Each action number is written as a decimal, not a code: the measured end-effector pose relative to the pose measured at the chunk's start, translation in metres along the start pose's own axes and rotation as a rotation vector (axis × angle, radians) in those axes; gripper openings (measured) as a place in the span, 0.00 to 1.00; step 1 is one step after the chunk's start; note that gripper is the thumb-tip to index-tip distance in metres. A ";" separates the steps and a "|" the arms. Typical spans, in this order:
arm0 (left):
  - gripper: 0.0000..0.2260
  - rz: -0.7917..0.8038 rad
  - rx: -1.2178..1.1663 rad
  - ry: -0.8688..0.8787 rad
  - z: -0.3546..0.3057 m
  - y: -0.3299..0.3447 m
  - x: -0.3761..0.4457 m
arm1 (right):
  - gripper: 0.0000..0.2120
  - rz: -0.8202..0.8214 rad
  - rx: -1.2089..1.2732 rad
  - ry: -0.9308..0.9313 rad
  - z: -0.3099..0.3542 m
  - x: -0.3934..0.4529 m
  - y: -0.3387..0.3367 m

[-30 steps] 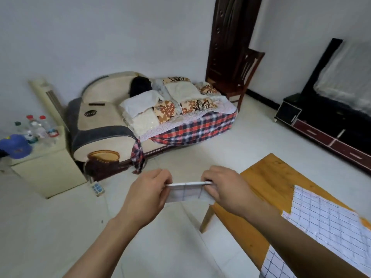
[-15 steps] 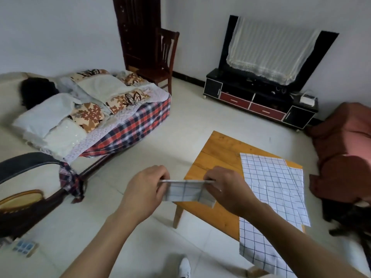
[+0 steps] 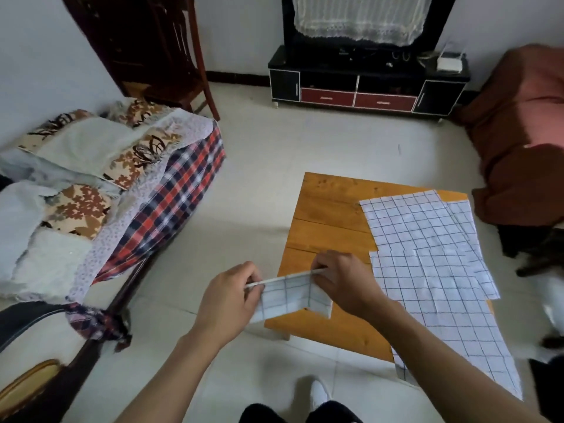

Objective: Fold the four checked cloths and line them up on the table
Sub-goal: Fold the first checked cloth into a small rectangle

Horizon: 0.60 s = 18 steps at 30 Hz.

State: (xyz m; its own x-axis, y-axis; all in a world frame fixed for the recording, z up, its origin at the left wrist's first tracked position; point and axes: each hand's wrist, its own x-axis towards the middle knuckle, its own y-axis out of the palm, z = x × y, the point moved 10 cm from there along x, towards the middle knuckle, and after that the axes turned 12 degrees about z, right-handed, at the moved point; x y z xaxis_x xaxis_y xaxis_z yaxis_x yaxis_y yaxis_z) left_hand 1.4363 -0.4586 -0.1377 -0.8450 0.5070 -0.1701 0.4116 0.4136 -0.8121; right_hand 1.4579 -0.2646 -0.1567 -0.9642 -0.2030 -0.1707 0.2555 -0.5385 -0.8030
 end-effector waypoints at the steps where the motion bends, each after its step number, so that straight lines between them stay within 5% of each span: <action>1: 0.11 0.025 -0.001 0.013 0.004 0.004 0.011 | 0.03 -0.004 0.018 0.034 -0.009 0.006 0.002; 12: 0.09 0.330 -0.058 0.134 0.083 0.098 0.139 | 0.04 -0.086 0.269 0.516 -0.122 0.040 0.089; 18: 0.06 0.495 -0.027 0.100 0.139 0.168 0.173 | 0.04 0.005 0.372 0.650 -0.169 0.062 0.168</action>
State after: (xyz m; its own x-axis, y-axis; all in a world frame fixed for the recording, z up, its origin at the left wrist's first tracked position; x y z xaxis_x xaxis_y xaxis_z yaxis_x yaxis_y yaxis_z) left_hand 1.3124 -0.4065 -0.3813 -0.5101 0.7168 -0.4753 0.7643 0.1243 -0.6328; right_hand 1.4294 -0.2293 -0.3985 -0.7810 0.2556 -0.5698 0.1563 -0.8034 -0.5746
